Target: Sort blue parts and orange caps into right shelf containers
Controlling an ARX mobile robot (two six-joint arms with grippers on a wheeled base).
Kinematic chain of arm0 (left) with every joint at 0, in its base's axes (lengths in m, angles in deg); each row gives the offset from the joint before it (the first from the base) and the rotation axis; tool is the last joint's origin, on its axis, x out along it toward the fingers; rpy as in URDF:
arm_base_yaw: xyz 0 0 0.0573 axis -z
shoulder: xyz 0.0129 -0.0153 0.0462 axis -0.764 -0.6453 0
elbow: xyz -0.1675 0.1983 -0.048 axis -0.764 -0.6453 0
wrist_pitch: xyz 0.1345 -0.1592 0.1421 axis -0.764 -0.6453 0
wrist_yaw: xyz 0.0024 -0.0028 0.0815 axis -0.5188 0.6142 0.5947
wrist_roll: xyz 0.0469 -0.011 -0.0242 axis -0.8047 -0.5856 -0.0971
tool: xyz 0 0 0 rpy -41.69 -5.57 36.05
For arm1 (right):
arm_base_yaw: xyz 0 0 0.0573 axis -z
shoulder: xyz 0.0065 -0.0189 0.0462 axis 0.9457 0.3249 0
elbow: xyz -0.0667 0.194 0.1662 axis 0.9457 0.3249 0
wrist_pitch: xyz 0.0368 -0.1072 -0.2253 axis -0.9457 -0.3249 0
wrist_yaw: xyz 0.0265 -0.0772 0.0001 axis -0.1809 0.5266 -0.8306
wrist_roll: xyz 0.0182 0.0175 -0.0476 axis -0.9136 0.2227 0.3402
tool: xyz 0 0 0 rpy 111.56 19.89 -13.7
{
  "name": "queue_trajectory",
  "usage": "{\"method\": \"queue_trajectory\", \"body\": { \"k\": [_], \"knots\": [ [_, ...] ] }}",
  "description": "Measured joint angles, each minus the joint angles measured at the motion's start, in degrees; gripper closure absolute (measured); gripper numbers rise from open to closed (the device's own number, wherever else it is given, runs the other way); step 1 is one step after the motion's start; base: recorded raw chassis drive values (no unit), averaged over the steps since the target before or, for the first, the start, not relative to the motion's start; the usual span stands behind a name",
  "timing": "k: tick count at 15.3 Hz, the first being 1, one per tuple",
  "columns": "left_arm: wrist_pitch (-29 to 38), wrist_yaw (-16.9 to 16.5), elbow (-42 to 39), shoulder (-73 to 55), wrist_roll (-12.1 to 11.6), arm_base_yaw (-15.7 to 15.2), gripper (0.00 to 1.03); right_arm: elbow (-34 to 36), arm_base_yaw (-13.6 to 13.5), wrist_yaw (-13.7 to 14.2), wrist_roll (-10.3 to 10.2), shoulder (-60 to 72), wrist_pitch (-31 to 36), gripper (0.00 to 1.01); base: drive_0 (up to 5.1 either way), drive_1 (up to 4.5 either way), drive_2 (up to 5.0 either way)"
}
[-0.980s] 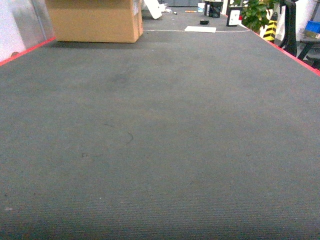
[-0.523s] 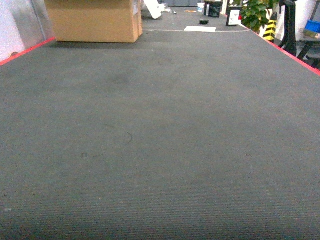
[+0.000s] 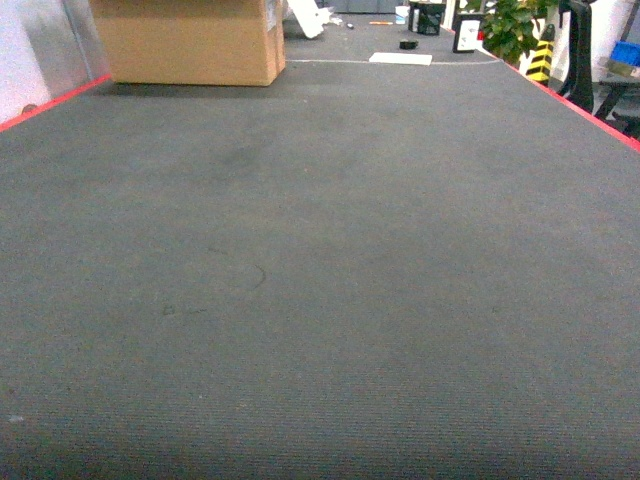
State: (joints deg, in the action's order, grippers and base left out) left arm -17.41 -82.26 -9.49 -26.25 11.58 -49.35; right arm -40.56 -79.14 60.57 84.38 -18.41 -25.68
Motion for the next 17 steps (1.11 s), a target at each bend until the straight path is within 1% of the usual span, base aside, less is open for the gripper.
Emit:
{"method": "queue_trajectory", "body": {
  "k": [1, 2, 3, 4, 5, 6, 7, 8, 9, 11, 13, 14, 17],
  "knots": [
    [-1.77, 0.02, -0.02, 1.86, 0.02, -0.85, 0.59, 0.28, 1.07, -0.83, -0.09, -1.68, -1.22, 0.60, 0.0, 0.00, 0.0],
    [-2.62, -0.87, -0.02, 2.95, 0.02, -0.39, 0.59, 1.36, 5.57, -6.51, -0.17, -3.26, -0.94, 0.60, 0.0, 0.00, 0.0],
    [-4.07, -0.68, -0.02, 4.00, 0.02, -0.35, 0.59, 1.79, 8.68, -7.17, -0.42, -4.74, -1.95, 0.60, 0.0, 0.00, 0.0],
    [-5.29, -0.76, -0.02, 5.27, 0.00, -0.35, 0.59, 1.79, 8.22, -8.26, -0.42, -6.51, -3.50, 0.60, 0.0, 0.00, 0.0],
    [-8.00, -0.74, 0.07, 7.45, 0.00, -0.37, 0.59, 1.79, 8.11, -8.24, -0.44, -7.93, -5.03, 0.60, 0.0, 0.00, 0.0],
    [-15.91, -0.90, 0.02, 12.76, 0.00, -0.37, 0.59, 1.79, 8.11, -8.20, -0.44, -8.87, -5.79, 0.60, 0.0, 0.00, 0.0],
    [-16.65, -0.63, 0.02, 14.95, 0.04, -0.37, 0.60, 1.79, 8.11, -8.20, -0.50, -9.38, -6.38, 0.60, 0.0, 0.00, 0.0],
    [-14.93, -0.74, 0.35, 15.10, 0.02, -0.37, 0.60, 1.79, 8.11, -8.24, -0.55, -10.10, -7.28, 0.60, 0.0, 0.00, 0.0],
    [-15.63, -0.79, 0.07, 15.15, 0.02, -0.39, 0.60, 1.79, 8.09, -8.26, -0.55, -10.73, -7.72, 0.60, 0.0, 0.00, 0.0],
    [-16.09, -0.76, 0.02, 15.15, 0.02, -0.44, 0.60, 1.79, 8.11, -8.22, -0.57, -18.10, -18.16, 0.60, 0.0, 0.00, 0.0],
    [-15.98, -0.79, 0.02, 15.15, 0.02, -0.44, 0.60, 1.66, 8.11, -8.24, -0.59, -20.33, -16.70, 0.60, 0.0, 0.00, 0.0],
    [-15.96, -0.79, 0.02, 15.15, 0.00, -0.44, 0.60, 1.77, 8.11, -8.22, -0.59, -20.28, -18.38, 0.60, 0.0, 0.00, 0.0],
    [-15.96, -0.79, 0.02, 15.15, 0.02, -0.44, 0.60, 1.77, 8.11, -8.24, -0.59, -20.33, -17.94, 0.60, 0.0, 0.00, 0.0]
  ]
}}
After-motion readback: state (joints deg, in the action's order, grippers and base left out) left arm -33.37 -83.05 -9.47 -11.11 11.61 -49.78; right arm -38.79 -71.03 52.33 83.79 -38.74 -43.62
